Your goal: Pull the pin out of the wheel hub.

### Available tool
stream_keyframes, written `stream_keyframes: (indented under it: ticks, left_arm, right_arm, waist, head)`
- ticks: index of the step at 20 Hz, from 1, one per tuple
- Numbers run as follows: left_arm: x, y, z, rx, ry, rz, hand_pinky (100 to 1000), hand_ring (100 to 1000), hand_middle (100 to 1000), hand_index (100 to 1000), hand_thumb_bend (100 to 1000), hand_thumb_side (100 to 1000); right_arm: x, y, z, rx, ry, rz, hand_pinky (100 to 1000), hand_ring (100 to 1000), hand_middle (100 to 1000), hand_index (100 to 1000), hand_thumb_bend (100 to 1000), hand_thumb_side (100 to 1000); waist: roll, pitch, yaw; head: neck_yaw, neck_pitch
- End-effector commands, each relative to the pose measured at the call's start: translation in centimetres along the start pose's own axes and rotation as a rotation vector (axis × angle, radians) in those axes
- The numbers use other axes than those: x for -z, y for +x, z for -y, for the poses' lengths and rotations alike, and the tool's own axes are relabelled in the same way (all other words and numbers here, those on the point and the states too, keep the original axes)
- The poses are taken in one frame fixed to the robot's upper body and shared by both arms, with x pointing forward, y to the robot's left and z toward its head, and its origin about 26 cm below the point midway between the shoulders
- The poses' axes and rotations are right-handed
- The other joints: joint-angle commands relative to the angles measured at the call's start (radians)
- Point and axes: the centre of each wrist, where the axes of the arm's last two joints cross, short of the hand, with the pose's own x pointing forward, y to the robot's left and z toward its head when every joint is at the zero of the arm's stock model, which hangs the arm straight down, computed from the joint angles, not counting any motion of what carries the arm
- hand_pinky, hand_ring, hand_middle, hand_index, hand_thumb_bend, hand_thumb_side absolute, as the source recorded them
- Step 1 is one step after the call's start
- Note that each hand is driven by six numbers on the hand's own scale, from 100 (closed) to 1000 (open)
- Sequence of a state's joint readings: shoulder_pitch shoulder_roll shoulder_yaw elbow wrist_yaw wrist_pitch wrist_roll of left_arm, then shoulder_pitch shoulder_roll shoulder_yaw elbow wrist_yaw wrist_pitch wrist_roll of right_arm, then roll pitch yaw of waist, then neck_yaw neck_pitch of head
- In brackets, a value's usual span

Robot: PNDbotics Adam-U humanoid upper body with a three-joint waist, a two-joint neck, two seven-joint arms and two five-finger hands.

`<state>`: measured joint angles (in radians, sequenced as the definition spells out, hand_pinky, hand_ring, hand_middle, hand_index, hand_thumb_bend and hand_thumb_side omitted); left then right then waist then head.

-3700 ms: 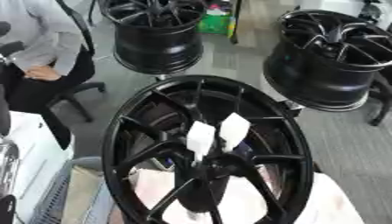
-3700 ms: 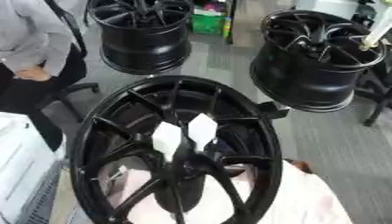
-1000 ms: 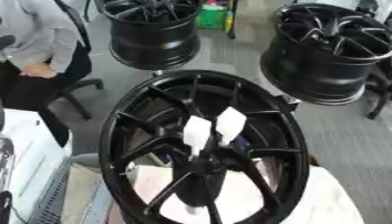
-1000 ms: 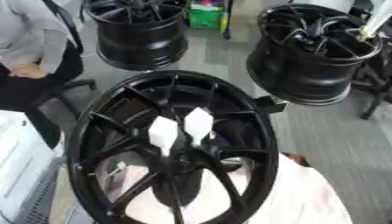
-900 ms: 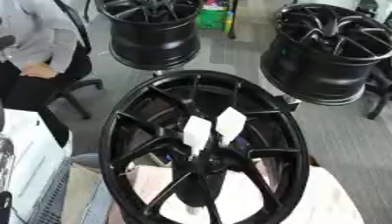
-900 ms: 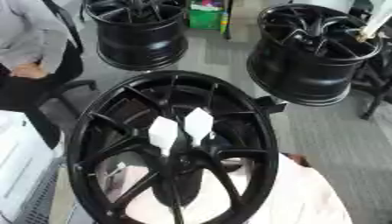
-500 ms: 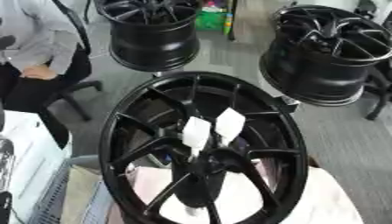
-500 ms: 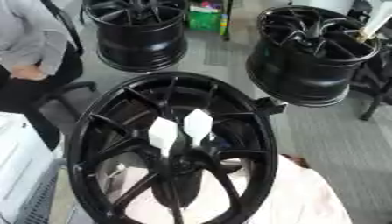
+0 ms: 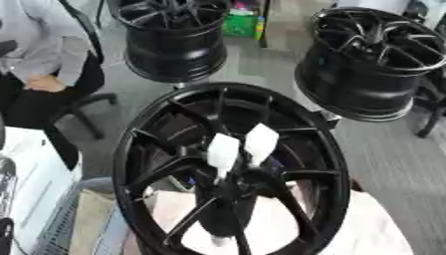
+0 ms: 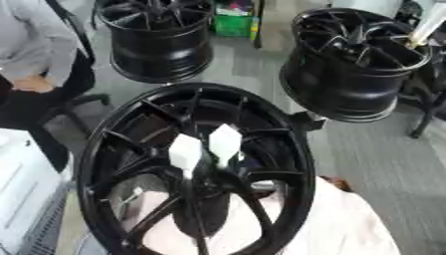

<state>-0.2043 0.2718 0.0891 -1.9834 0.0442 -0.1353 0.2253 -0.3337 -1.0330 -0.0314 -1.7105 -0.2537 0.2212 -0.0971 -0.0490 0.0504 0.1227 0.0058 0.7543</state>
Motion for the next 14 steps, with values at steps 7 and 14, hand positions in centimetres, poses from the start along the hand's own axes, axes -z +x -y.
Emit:
stream_keyframes:
  ticks: [7,14]
  left_arm:
    - [0.45,0.63,0.00,0.003,-0.008,0.031,760,837,659,845,100,691]
    - [0.41,0.61,0.02,0.002,-0.006,0.030,760,837,659,844,100,692]
  right_arm:
    - [0.15,0.79,1.03,-0.012,-0.022,0.022,764,678,639,695,100,420]
    - [0.16,0.82,0.95,-0.008,-0.021,0.023,765,678,639,695,100,420]
  waist:
    - [0.001,-0.013,0.002]
    - [-0.001,-0.014,0.005]
  head:
    - [0.006,0.009]
    - [0.013,0.015]
